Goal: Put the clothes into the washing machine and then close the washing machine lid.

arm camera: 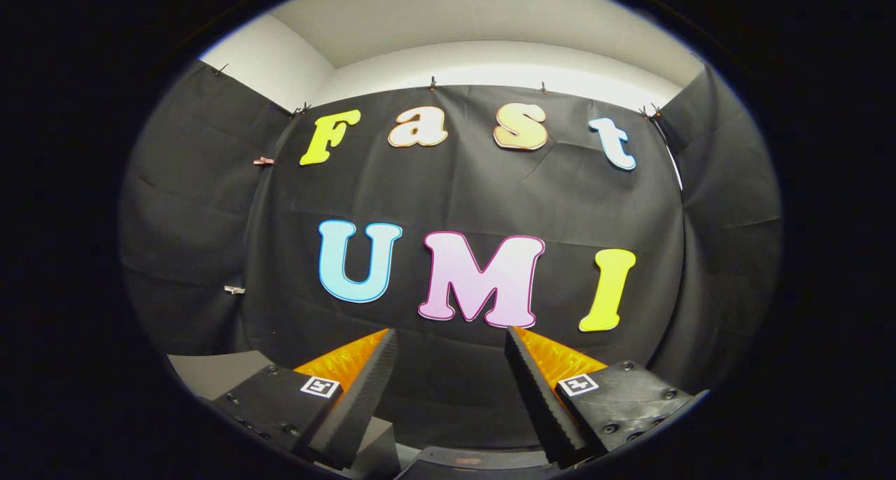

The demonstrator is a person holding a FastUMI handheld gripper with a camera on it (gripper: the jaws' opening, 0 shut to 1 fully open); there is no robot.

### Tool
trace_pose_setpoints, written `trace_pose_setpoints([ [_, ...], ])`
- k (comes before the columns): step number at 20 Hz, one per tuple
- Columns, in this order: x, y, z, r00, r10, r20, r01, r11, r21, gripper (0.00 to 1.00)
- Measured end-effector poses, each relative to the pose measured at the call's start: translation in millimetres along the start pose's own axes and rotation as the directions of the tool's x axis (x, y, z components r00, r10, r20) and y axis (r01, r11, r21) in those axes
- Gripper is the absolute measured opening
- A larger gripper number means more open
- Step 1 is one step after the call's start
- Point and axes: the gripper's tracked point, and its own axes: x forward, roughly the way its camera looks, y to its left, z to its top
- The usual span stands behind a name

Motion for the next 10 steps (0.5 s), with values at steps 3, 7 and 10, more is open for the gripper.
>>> trace_pose_setpoints([
  [3,-0.3,0.7,-0.2,1.000,-0.004,-0.006,0.004,1.000,0.002,0.97],
  [7,-1.3,1.2,-1.3,1.000,0.000,-0.015,0.000,1.000,0.012,0.97],
  [10,-1.8,3.5,-0.6,1.000,0.007,-0.019,-0.007,1.000,0.015,0.97],
])
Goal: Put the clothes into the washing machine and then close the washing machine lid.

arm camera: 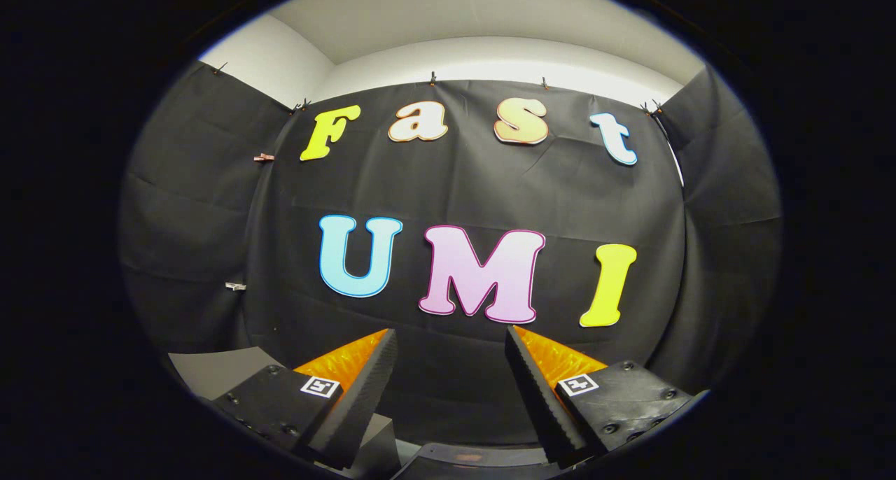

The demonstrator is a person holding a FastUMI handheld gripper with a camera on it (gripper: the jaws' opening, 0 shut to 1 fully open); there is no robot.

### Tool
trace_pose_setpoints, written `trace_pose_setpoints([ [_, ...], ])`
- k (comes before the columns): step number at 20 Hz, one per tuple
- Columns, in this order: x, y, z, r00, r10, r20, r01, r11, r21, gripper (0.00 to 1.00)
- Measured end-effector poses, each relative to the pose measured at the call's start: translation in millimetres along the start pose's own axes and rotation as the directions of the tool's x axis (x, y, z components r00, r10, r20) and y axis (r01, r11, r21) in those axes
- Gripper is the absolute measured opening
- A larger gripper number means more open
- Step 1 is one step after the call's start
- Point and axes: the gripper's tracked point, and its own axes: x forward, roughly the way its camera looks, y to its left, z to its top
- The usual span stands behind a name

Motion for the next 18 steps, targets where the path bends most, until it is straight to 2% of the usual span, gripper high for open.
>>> trace_pose_setpoints([
  [6,-1.2,0.8,-1.9,1.000,0.018,-0.013,-0.018,1.000,-0.004,0.97],
  [18,-11.1,-9.2,-11.3,0.997,-0.071,-0.024,0.072,0.996,0.048,0.98],
])
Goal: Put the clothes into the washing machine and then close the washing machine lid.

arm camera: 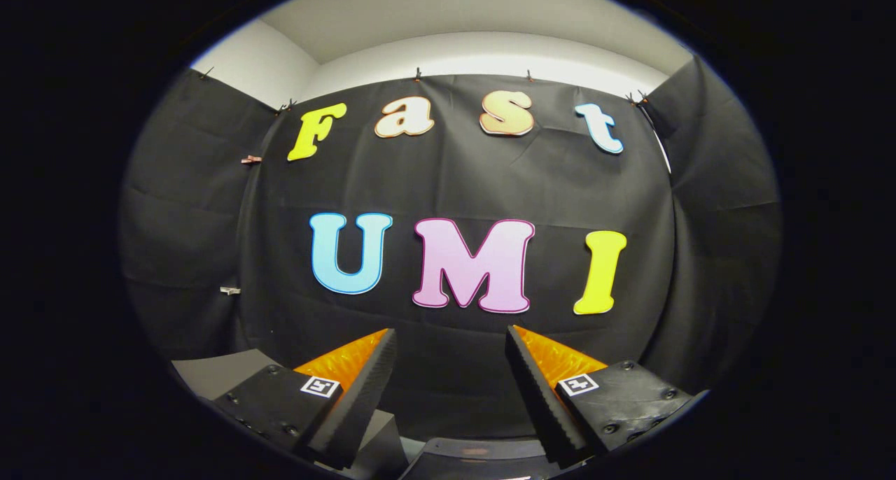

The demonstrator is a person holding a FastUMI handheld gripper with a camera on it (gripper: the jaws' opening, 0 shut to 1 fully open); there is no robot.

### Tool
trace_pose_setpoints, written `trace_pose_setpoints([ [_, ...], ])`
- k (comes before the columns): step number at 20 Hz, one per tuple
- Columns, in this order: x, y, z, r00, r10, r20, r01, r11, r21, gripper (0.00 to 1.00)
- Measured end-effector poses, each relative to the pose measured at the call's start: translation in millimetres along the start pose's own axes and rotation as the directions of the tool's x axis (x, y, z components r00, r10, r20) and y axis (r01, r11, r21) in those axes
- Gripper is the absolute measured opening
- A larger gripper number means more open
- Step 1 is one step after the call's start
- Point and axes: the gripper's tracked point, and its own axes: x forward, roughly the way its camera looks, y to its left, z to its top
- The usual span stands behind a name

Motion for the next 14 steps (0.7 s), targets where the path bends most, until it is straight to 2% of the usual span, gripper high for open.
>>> trace_pose_setpoints([
  [4,-5.9,-1.4,-16.3,0.999,-0.040,-0.034,0.039,0.999,-0.029,0.97],
  [14,-20.3,16.2,-30.5,0.998,-0.029,-0.058,0.028,0.999,-0.017,0.97],
])
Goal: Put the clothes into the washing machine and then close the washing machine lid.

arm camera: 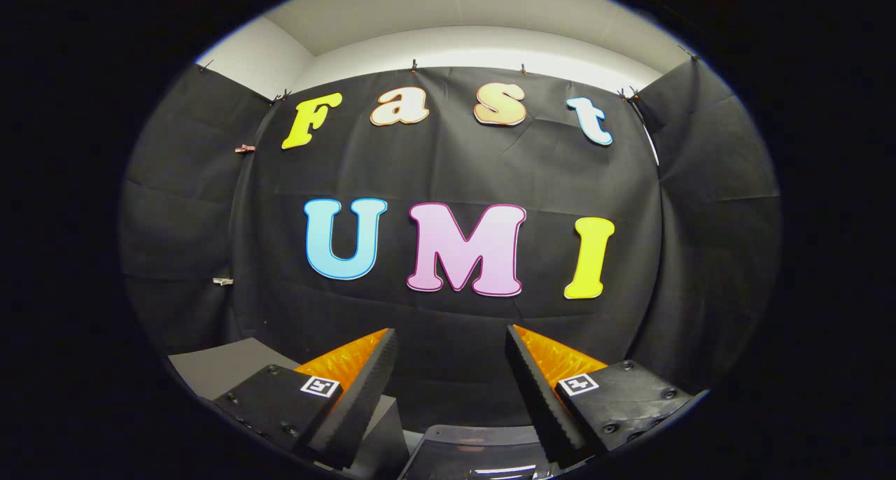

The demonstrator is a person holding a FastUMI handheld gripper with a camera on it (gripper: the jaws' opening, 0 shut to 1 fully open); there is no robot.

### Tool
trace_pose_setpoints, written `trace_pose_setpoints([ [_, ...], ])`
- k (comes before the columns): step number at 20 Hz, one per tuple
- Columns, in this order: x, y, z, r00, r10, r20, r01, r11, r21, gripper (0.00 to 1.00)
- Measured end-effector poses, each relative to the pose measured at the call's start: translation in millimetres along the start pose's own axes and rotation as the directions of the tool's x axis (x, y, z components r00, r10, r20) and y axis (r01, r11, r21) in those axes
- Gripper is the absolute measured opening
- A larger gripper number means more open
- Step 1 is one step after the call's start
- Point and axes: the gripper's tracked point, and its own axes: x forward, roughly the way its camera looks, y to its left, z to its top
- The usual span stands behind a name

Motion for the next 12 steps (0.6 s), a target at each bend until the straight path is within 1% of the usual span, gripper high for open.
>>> trace_pose_setpoints([
  [8,1.5,2.5,6.6,1.000,0.007,0.014,-0.007,1.000,0.006,0.98],
  [12,1.3,2.9,16.8,0.999,0.018,0.040,-0.018,1.000,-0.017,0.98],
])
